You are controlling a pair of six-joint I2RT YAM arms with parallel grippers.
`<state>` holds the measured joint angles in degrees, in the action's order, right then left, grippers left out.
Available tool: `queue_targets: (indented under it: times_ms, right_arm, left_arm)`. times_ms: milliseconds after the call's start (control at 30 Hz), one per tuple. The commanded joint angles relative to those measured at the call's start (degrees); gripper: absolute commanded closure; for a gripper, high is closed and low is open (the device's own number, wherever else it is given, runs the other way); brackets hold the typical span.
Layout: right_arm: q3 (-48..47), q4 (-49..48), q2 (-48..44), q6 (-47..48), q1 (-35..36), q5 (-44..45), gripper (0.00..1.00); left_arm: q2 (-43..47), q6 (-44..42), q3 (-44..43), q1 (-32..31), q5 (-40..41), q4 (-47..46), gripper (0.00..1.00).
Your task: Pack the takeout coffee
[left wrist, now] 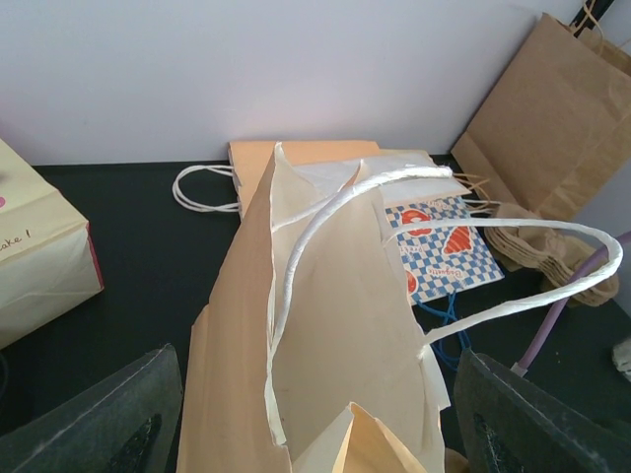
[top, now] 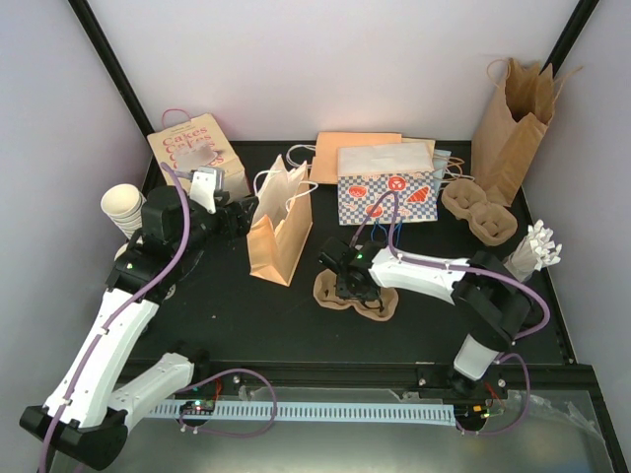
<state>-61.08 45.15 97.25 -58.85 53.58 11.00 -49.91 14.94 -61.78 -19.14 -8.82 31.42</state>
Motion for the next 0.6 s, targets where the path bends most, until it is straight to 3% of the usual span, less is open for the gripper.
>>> queue_targets:
  times_ms: [0, 133, 367, 567]
  right_arm:
    - [-1.5, 2.1, -4.2, 0.3, -0.2, 1.3, 0.60]
    - [-2.2, 3.7, -9.9, 4.8, -0.2, 4.7, 0.60]
    - [-7.0, 3.1, -21.3, 23.4, -0.7, 11.4, 0.59]
    - [-15.2, -0.8, -27.3, 36.1, -2.9, 7.8, 0.58]
  left_arm:
    - [-0.1, -1.3, -1.5, 0.4, -0.2, -0.8, 0.22]
    - [-0.3, -1.5, -1.7, 0.4, -0.2, -0.6, 0.21]
    - [-1.7, -1.4, -2.7, 0.4, -1.6, 0.5, 0.21]
    - [-6.7, -2.9, -7.1, 0.4, 0.5, 6.8, 0.22]
